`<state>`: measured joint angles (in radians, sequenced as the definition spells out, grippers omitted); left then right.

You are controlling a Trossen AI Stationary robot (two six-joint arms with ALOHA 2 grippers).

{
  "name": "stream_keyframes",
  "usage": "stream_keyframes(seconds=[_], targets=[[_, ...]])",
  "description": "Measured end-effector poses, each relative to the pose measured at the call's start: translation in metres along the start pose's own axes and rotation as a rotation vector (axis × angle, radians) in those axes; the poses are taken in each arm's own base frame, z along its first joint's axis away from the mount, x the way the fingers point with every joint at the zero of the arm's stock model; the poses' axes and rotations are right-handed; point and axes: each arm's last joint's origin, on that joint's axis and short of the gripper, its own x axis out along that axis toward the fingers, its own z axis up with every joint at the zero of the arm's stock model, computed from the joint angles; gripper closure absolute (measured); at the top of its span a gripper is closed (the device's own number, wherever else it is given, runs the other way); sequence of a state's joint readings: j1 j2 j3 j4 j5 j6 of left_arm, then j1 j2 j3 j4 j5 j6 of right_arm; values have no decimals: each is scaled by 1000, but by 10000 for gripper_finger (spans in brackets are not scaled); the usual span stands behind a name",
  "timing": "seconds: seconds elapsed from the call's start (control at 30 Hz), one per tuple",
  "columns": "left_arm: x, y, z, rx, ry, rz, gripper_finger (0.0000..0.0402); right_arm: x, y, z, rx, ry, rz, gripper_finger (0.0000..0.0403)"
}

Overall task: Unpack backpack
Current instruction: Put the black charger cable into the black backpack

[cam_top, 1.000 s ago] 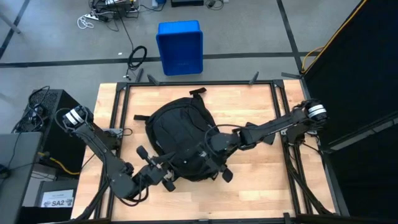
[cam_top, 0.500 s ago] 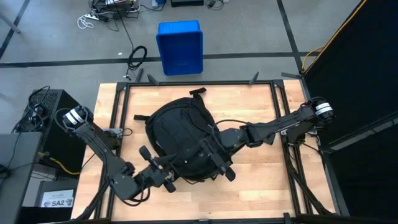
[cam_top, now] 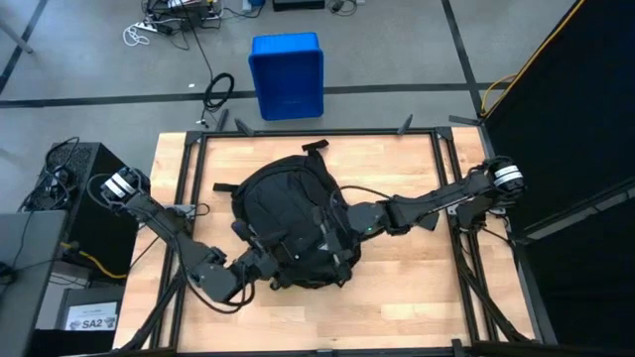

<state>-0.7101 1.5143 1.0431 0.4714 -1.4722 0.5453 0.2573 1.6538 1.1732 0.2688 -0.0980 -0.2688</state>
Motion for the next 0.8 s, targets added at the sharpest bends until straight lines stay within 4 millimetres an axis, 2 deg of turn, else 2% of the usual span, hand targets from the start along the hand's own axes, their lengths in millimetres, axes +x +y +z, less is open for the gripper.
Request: stream_keyframes(seconds=[0.13,0.37,0.5,0.8], targets=[[7,0,-4,58,26,32,402,2,1,-3,15,14,6,33],[3,-1,-8,122,60,86,402,-7,-2,2,31,42,-29,6],[3,0,-8,122,63,92,402,-7,-3,4,83,23,-24,9],[22,6,-6,47,92,144,402,-5,4,7,110,-7,-13,7]])
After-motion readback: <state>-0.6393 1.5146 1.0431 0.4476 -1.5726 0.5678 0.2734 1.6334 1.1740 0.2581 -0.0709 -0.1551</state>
